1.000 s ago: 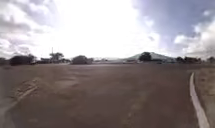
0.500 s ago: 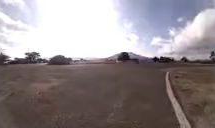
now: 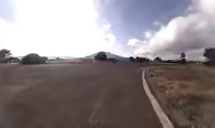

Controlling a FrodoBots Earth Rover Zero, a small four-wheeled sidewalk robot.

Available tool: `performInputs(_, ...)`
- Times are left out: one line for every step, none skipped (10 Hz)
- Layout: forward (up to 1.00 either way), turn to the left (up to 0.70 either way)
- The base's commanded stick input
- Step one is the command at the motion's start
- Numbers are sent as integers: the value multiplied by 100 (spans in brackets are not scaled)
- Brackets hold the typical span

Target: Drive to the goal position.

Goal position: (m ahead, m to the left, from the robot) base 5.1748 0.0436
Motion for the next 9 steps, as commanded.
performInputs(0,0)
performInputs(0,0)
performInputs(0,0)
performInputs(0,0)
performInputs(49,0)
performInputs(57,0)
performInputs(61,0)
performInputs(61,0)
performInputs(61,0)
